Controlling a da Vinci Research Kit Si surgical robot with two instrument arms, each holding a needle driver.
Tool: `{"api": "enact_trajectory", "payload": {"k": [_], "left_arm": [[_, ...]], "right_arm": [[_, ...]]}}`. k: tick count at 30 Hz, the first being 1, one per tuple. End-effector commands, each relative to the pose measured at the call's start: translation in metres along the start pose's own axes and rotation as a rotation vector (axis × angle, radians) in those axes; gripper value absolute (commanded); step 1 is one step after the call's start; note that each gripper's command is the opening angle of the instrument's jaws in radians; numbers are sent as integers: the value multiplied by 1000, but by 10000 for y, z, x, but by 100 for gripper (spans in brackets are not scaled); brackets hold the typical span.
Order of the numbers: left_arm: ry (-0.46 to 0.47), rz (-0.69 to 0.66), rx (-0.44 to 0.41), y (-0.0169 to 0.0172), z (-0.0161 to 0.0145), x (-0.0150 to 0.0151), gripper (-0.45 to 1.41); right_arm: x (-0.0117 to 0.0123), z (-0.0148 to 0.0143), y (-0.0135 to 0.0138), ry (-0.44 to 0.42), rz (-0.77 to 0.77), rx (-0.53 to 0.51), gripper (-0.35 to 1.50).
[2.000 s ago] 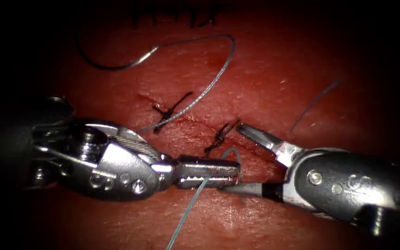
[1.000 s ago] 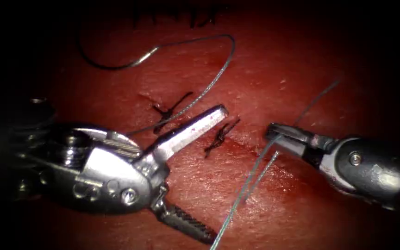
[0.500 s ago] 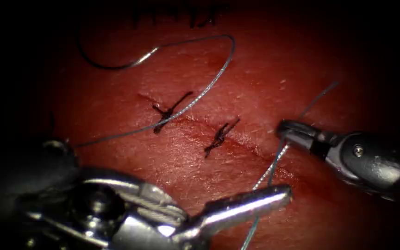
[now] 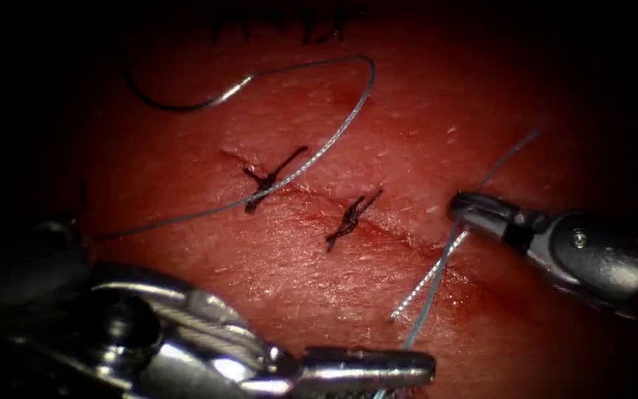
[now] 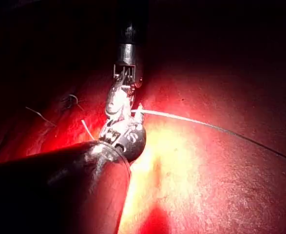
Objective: Wound Closure
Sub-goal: Left end-effector regrasps suture, then left hand wraps suture counter-clockwise around right hand two times
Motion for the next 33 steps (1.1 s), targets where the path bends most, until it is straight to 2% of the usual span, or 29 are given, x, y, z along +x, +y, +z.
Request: {"api": "enact_trajectory", "payload": {"k": [1,6,8,10,14,19,21,22,24,25,26,27,29,33], "left_arm": [[0,4,-3,3,6,-3,-45],[-3,5,-7,3,2,-5,-45],[-39,5,8,-1,-1,-9,-45],[-94,5,30,-8,-8,-23,-45],[-140,9,46,-14,-24,-45,-45],[-248,23,79,-16,-54,-93,-45],[-280,29,74,-12,-54,-100,-45],[-284,30,70,-10,-54,-103,-45],[-285,33,65,-7,-52,-107,-45],[-285,33,65,-7,-52,-107,-45],[-282,33,64,-7,-51,-108,-45],[-282,33,64,-7,-51,-108,-45],[-277,43,60,-8,-51,-107,-45],[-269,47,56,-9,-51,-106,-45]], "right_arm": [[-4,7,-4,0,1,2,-35],[-4,6,-5,0,1,3,-35],[-4,3,-7,1,6,6,-35],[-5,-3,-12,4,10,19,-35],[-5,-14,-25,16,12,60,-35],[6,-37,-59,38,14,135,-35],[14,-40,-59,100,25,175,7],[17,-41,-58,141,28,201,49],[25,-45,-52,236,36,229,111],[25,-45,-52,236,36,229,111],[32,-47,-44,295,47,252,135],[32,-47,-44,295,47,252,135],[37,-54,-32,366,74,248,148],[36,-62,-24,394,85,256,148]]}}
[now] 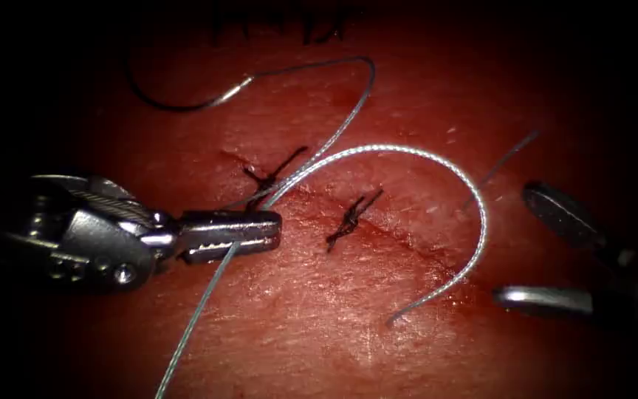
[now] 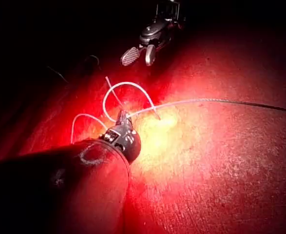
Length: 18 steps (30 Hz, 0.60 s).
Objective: Wound Closure
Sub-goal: Left hand wraps suture counter-clockwise around right hand two times
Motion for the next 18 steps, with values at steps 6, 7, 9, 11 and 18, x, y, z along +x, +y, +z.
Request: {"api": "enact_trajectory", "payload": {"k": [6,7,9,11,18], "left_arm": [[33,17,-11,4,11,3,-45],[38,16,-12,4,11,4,-45],[54,16,-18,5,13,7,-45],[72,27,-23,6,15,10,-45],[121,82,-65,10,15,23,-45]], "right_arm": [[-6,-15,25,-21,14,-36,91],[-8,-17,29,-26,13,-55,29],[-13,-15,37,-48,9,-71,-35],[-17,-8,43,-77,4,-73,-35],[-51,32,84,-138,-36,-132,-35]]}}
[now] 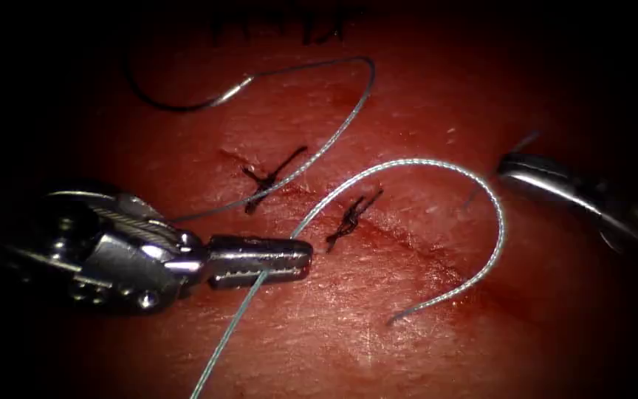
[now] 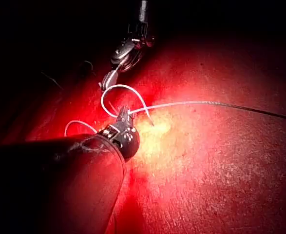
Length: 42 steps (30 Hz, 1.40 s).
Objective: Wound Closure
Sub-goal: Left hand wraps suture counter-clockwise around right hand two times
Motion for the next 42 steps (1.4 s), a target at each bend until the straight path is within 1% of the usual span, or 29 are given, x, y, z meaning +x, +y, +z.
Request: {"api": "enact_trajectory", "payload": {"k": [1,2,3,4,5,7,8,9,14,18,24,29,30,31,32,35,37,38,40,42], "left_arm": [[1,0,-2,2,6,-2,-45],[2,0,-2,1,7,-1,-45],[4,-1,-2,-1,11,-1,-45],[4,-1,-2,-1,11,-1,-45],[11,-3,-3,-3,16,-3,-45],[11,3,-1,-5,25,-6,-45],[-1,-1,5,-6,34,-10,-45],[-41,4,20,-4,44,-15,-45],[-112,13,37,11,58,-32,-45],[-129,15,33,21,66,-32,-45],[-141,21,27,30,77,-30,-45],[-130,15,1,45,85,-18,-45],[-119,13,-12,48,86,-8,-45],[-109,10,-19,49,85,1,-45],[-105,7,-21,48,84,7,-45],[-96,-10,-24,40,83,20,-45],[-92,0,-27,33,81,26,-45],[-92,0,-27,33,81,26,-45],[-83,22,-31,19,78,32,-45],[-68,46,-38,3,71,32,-45]], "right_arm": [[-9,11,3,-4,-3,-1,-35],[-18,20,3,-31,-15,2,-35],[-25,26,-1,-33,-23,16,-35],[-25,26,-1,-33,-23,16,-35],[-30,32,-10,-27,-29,35,-35],[-31,35,-19,-23,-31,46,-35],[-28,38,-25,-18,-29,61,-35],[-23,38,-32,-16,-26,72,-35],[-8,33,-47,-15,-14,89,-35],[1,34,-52,10,-5,94,-35],[10,35,-64,19,2,97,-35],[13,45,-66,45,7,72,-35],[13,50,-65,46,8,48,-20],[12,53,-65,43,7,45,5],[10,55,-66,38,5,45,16],[3,62,-70,-5,-5,45,36],[-3,67,-75,-33,-13,46,41],[-3,67,-75,-33,-13,46,41],[-12,74,-81,-76,-25,53,46],[-19,80,-87,-113,-40,62,46]]}}
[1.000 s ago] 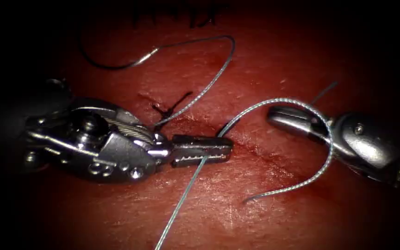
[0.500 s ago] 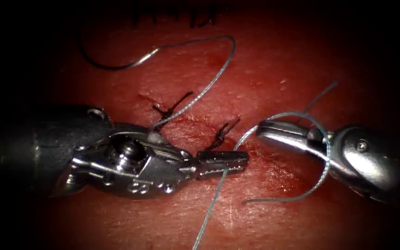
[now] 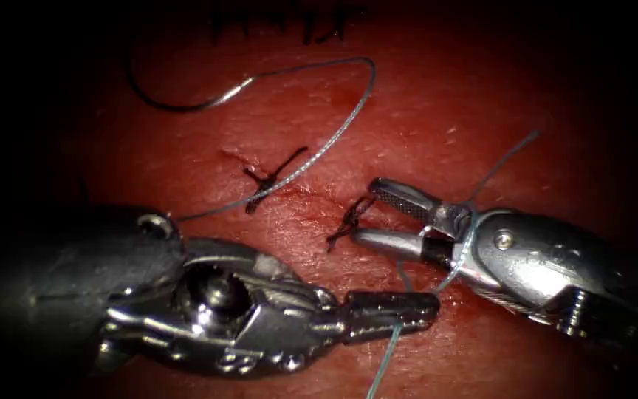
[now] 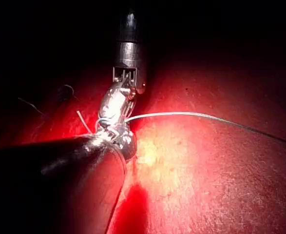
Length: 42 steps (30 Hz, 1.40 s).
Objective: Wound Closure
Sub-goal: Left hand wraps suture counter-clockwise around right hand two times
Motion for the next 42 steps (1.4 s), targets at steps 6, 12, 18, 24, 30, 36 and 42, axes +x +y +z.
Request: {"api": "enact_trajectory", "payload": {"k": [6,12,18,24,30,36,42], "left_arm": [[15,12,-6,0,2,-16,-45],[33,-3,-16,-8,-2,-35,-45],[164,-118,-57,-19,9,-62,-45],[283,-239,-99,-20,25,-90,-45],[431,-308,-148,-24,44,-89,-45],[525,-330,-163,-33,60,-103,-45],[517,-332,-170,-29,58,-130,-45]], "right_arm": [[-6,8,-6,-10,-15,7,39],[-8,9,-9,-22,-35,12,44],[-8,8,-13,-27,-50,45,48],[-8,8,-18,-9,-63,123,39],[-10,12,-19,11,-88,197,36],[-16,10,-24,56,-107,282,24],[-18,1,-22,131,-81,340,-1]]}}
